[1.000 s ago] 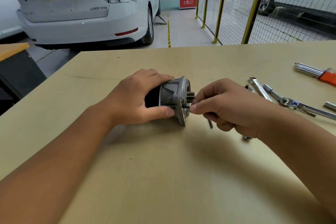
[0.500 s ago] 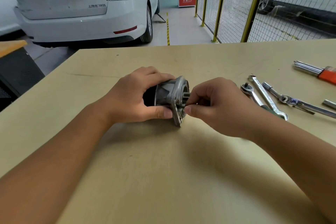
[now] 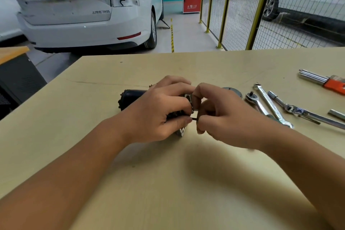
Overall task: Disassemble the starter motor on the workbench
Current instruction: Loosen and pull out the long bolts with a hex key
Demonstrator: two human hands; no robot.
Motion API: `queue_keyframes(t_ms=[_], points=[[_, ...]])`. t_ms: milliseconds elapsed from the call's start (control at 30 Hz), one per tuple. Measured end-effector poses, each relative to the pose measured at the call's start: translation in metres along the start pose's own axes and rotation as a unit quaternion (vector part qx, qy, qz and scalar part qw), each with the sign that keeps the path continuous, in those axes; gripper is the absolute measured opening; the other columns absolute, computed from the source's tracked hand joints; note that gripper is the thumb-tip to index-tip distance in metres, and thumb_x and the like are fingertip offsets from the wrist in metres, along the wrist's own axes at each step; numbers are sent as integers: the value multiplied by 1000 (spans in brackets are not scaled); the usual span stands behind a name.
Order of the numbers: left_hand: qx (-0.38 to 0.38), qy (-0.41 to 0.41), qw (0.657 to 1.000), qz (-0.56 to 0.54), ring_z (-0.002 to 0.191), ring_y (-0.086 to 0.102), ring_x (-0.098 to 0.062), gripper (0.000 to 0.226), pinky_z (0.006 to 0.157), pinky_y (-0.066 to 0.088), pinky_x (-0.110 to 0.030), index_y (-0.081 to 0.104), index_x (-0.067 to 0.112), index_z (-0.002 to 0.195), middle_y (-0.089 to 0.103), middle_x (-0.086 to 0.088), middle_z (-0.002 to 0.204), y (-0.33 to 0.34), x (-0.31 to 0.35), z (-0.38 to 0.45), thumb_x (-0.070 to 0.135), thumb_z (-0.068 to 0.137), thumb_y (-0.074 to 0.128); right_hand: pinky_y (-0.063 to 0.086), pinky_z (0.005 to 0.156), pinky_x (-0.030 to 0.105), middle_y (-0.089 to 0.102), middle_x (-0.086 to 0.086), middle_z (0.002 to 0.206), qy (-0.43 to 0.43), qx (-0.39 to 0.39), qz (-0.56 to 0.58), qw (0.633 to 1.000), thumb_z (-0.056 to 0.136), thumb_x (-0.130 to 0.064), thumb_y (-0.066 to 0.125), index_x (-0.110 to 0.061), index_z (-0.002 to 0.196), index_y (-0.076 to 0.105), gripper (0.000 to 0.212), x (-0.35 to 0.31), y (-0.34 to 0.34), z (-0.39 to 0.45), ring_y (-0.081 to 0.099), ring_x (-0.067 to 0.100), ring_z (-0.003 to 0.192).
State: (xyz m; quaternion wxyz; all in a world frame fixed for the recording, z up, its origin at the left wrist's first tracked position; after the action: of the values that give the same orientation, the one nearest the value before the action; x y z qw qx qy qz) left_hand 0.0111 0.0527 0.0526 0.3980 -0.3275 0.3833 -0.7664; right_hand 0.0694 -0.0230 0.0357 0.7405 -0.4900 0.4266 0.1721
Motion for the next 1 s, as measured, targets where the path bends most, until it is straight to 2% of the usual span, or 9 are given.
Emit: queue_keyframes(t_ms=[100, 167, 233, 333, 433, 567, 667, 833, 1000], points=[[-14, -13, 1000, -6, 136, 46, -34, 9, 107, 41, -56, 73, 6, 90, 64, -4, 132, 0, 0, 0, 15, 94, 73, 51, 48, 27, 74, 3, 75, -14, -25, -24, 999, 83, -12, 66, -33, 87, 58, 23, -1, -12, -5, 72, 16, 61], [-18, -24, 999, -13, 139, 44, -32, 12, 108, 40, -58, 73, 6, 92, 64, -2, 134, 1, -2, 0, 17, 94, 71, 54, 54, 27, 75, -2, 77, -18, -23, -56, 998, 86, -20, 74, -31, 91, 65, 15, 2, -25, -13, 72, 15, 66], [-25, -40, 999, -20, 142, 42, -30, 13, 109, 39, -60, 73, 7, 93, 63, 0, 137, 2, -5, -1, 18, 94, 69, 50, 56, 22, 72, -9, 74, -18, -41, -110, 993, 85, -35, 75, -28, 87, 70, 9, 7, -30, -19, 67, 8, 64], [-26, -59, 997, -34, 145, 40, -28, 13, 111, 37, -62, 74, 7, 93, 63, 0, 138, 1, -11, -2, 18, 94, 67, 40, 50, 18, 62, -8, 64, 1, -94, -161, 982, 86, -44, 70, -20, 79, 72, 25, 15, -24, -26, 53, 4, 54], [-20, -69, 997, -37, 145, 40, -27, 14, 112, 36, -61, 74, 5, 94, 63, -1, 138, -1, -15, -4, 17, 95, 66, 45, 51, 17, 67, -13, 64, 15, -111, -146, 983, 91, -42, 68, -25, 76, 71, 23, 19, -25, -31, 59, 4, 56], [-9, -72, 997, -35, 145, 41, -28, 14, 113, 36, -60, 74, 4, 94, 63, -3, 138, -1, -18, -5, 17, 94, 68, 45, 52, 19, 69, -15, 67, 10, -120, -186, 975, 91, -39, 70, -25, 77, 69, 19, 24, -19, -29, 59, 7, 57], [2, -60, 998, -15, 144, 43, -29, 14, 112, 39, -58, 76, 6, 95, 65, -4, 137, -3, -19, -5, 18, 94, 69, 46, 52, 21, 67, -16, 65, 6, -108, -195, 975, 92, -36, 70, -27, 75, 67, 20, 26, -19, -27, 59, 7, 56], [18, -23, 999, 34, 141, 46, -34, 19, 109, 42, -58, 81, 10, 107, 65, -6, 136, -2, -15, -5, 22, 97, 69, 41, 51, 16, 61, -23, 59, 1, -83, -214, 973, 91, -34, 71, -29, 71, 65, 22, 24, -26, -25, 58, 4, 57], [28, -22, 998, 48, 139, 48, -38, 19, 107, 43, -60, 81, 11, 107, 66, -7, 135, 0, -14, -5, 20, 97, 69, 40, 51, 14, 60, -23, 58, -3, -67, -219, 973, 90, -32, 74, -26, 68, 65, 24, 22, -27, -25, 58, 3, 56]])
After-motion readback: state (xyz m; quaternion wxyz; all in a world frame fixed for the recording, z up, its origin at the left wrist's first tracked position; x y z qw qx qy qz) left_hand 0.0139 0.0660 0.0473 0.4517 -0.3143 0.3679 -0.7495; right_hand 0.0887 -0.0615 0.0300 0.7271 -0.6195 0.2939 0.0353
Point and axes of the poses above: each hand's wrist, its own z-axis towards the middle knuckle, its own y-axis out of the palm, x = y × z, the point moved 10 cm from there along z, towards the middle knuckle
